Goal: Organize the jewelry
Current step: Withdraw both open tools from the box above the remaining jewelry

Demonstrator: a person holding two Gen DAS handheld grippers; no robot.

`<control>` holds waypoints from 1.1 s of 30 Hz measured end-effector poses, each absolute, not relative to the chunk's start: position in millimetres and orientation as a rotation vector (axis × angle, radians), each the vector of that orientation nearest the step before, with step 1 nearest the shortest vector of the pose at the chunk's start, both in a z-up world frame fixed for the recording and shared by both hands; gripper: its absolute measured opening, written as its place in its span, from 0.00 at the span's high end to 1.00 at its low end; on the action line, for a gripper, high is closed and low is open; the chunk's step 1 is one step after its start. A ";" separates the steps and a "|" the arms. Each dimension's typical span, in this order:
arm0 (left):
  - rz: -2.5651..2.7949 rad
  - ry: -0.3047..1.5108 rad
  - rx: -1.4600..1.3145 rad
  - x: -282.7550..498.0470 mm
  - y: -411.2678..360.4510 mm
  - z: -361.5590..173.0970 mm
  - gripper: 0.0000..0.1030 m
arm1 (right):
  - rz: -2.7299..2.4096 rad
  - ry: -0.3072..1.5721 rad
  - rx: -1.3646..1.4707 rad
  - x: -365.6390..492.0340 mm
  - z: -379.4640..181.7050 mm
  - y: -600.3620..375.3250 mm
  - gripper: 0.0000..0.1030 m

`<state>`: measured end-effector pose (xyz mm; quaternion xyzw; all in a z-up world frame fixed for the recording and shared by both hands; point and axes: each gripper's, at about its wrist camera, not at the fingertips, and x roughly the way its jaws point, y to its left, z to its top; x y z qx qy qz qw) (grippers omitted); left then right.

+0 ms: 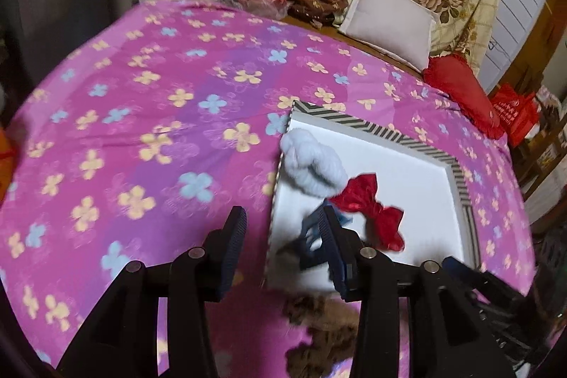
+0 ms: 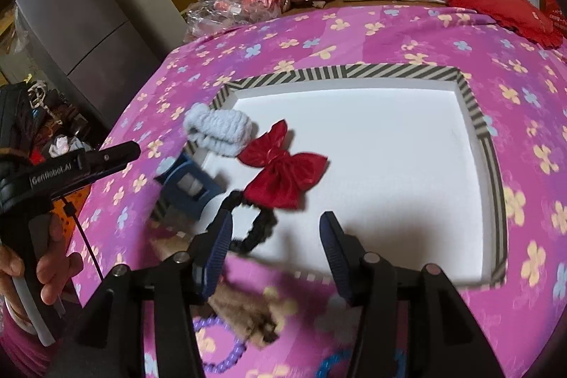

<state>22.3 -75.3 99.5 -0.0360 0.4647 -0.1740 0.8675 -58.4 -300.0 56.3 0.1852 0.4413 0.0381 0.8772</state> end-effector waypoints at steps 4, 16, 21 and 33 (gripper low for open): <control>-0.340 0.940 -0.028 -9.7 -71.8 100.1 0.56 | 0.088 0.906 0.367 -81.9 61.9 -291.1 0.47; -0.299 0.867 0.028 -81.5 -66.0 98.3 0.56 | 0.069 0.852 0.318 -142.2 77.0 -273.7 0.40; -0.303 0.854 0.064 -99.6 -73.6 96.2 0.56 | 0.068 0.859 0.329 -156.8 72.3 -272.6 0.40; -0.312 0.847 0.073 -125.4 -79.8 90.8 0.56 | 0.060 0.859 0.324 -178.4 69.3 -269.4 0.40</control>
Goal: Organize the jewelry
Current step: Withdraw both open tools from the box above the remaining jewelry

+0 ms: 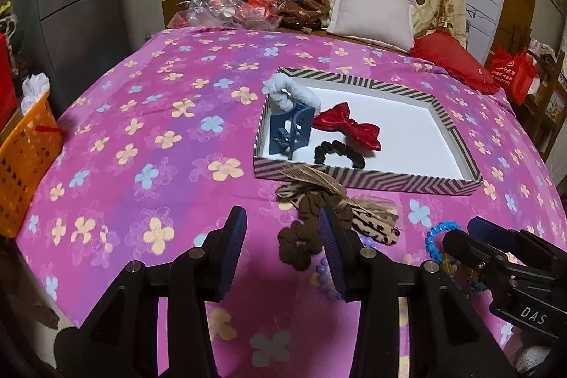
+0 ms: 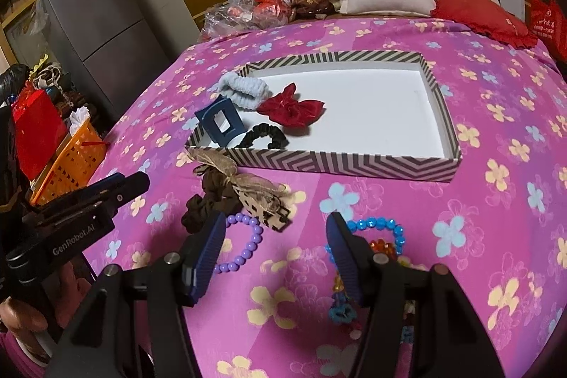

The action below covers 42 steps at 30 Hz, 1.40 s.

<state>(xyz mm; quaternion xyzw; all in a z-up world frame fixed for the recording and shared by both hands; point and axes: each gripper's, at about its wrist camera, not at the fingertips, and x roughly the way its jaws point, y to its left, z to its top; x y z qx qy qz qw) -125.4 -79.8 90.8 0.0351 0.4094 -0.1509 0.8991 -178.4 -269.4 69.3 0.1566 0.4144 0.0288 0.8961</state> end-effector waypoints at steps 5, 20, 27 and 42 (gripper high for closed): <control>-0.305 0.845 0.078 -132.0 -79.5 88.7 0.56 | 0.057 0.853 0.314 -184.4 70.6 -267.6 0.38; -0.305 0.847 0.096 -148.9 -82.9 83.6 0.56 | 0.043 0.855 0.288 -199.2 70.1 -269.4 0.35; -0.305 0.859 0.098 -151.0 -84.0 79.4 0.56 | 0.044 0.859 0.286 -201.9 69.0 -270.7 0.35; -0.303 0.877 0.097 -150.5 -82.4 72.8 0.56 | 0.050 0.876 0.284 -200.0 65.1 -266.9 0.35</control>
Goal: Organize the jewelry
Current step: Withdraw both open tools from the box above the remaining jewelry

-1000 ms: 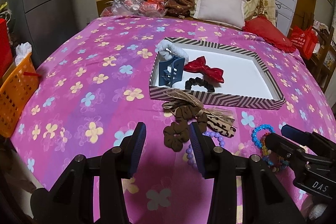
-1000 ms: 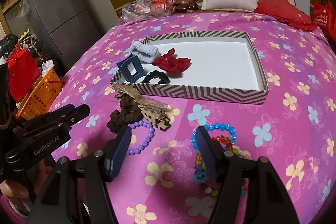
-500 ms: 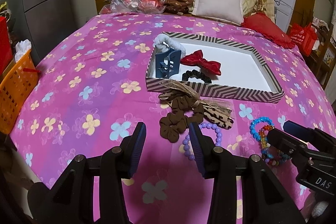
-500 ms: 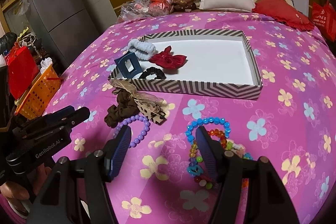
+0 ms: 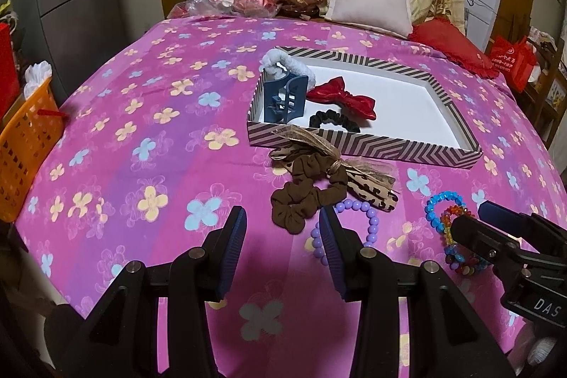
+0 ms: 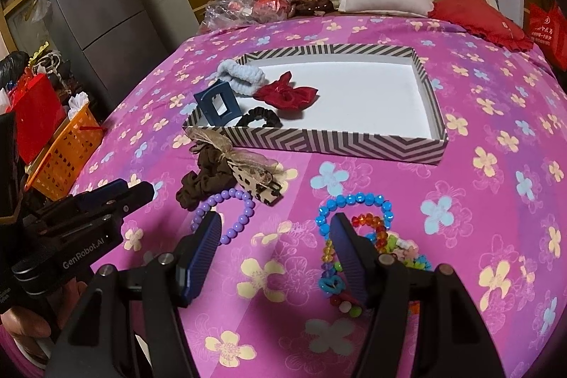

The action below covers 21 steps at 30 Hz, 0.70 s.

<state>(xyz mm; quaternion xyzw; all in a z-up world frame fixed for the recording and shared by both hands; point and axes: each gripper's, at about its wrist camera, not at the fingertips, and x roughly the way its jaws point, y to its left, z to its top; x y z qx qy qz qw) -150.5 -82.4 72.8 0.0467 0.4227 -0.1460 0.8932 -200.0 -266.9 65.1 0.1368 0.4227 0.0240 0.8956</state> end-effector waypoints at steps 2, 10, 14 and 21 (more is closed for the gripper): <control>-0.303 0.877 0.097 -150.4 -82.4 72.6 0.56 | 0.049 0.877 0.283 -199.4 64.5 -266.7 0.35; -0.303 0.880 0.098 -149.9 -82.1 70.4 0.56 | 0.049 0.881 0.280 -198.1 62.7 -266.7 0.34; -0.306 0.887 0.090 -149.8 -80.5 68.6 0.56 | 0.048 0.887 0.280 -197.5 59.7 -266.9 0.33; -0.314 0.937 0.005 -139.8 -55.2 63.8 0.56 | 0.052 0.897 0.274 -193.9 54.4 -268.1 0.33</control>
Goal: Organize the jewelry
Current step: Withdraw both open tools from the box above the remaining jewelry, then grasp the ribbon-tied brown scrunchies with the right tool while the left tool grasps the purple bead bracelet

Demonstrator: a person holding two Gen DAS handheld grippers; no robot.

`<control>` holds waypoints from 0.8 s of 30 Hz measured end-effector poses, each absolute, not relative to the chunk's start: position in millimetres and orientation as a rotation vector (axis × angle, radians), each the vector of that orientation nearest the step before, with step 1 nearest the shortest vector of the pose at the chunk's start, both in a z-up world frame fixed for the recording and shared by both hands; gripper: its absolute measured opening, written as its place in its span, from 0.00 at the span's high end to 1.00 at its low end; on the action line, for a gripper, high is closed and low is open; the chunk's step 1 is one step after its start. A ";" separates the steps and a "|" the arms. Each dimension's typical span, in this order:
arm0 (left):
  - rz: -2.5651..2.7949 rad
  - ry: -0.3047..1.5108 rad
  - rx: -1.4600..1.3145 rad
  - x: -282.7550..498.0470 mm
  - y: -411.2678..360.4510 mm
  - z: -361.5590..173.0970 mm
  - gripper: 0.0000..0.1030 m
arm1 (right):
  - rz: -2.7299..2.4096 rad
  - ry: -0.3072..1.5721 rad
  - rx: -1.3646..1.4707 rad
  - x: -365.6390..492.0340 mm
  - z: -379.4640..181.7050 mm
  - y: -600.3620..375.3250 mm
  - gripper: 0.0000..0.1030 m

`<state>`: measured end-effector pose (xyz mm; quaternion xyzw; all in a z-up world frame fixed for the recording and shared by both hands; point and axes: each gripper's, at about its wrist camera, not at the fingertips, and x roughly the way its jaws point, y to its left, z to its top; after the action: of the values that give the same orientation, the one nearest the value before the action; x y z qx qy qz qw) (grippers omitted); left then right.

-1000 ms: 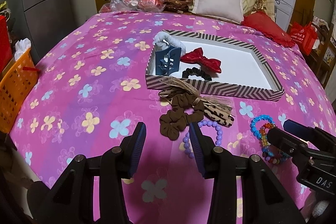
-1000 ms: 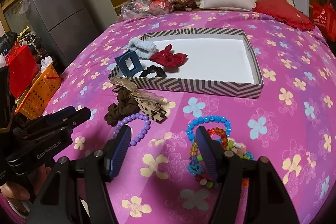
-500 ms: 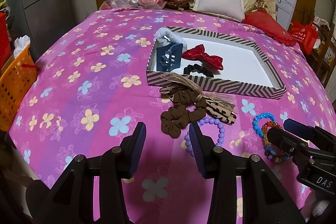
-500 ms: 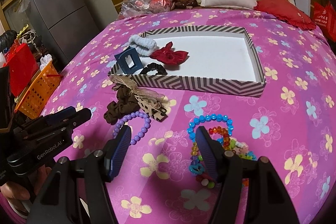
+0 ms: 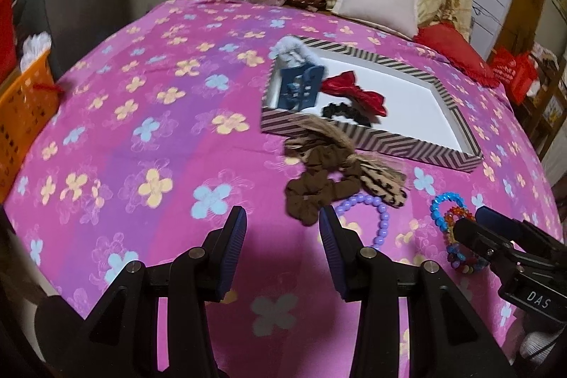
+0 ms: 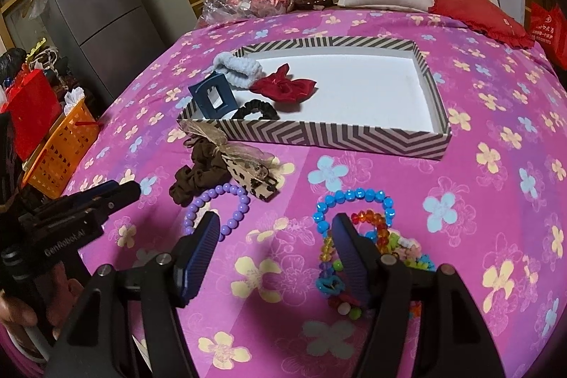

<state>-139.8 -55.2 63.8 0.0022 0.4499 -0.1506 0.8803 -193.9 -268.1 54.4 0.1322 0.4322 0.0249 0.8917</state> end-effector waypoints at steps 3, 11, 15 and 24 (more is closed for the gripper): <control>-0.312 0.964 -0.030 -133.5 -43.8 59.5 0.56 | 0.063 0.901 0.258 -187.3 51.8 -264.9 0.33; -0.316 1.013 -0.080 -123.8 -32.4 48.4 0.56 | 0.141 0.914 0.175 -143.1 47.9 -243.8 0.33; -0.319 1.012 -0.062 -123.8 -35.1 46.2 0.56 | 0.179 0.921 0.135 -115.7 42.4 -231.1 0.33; -0.320 1.029 -0.056 -118.5 -36.7 40.2 0.56 | 0.255 0.974 0.083 -78.2 14.4 -206.9 0.71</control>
<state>-118.5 -36.7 40.2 -0.0269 0.4897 -0.1522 0.8581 -78.2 -206.9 14.4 0.0400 0.4667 0.1219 0.8751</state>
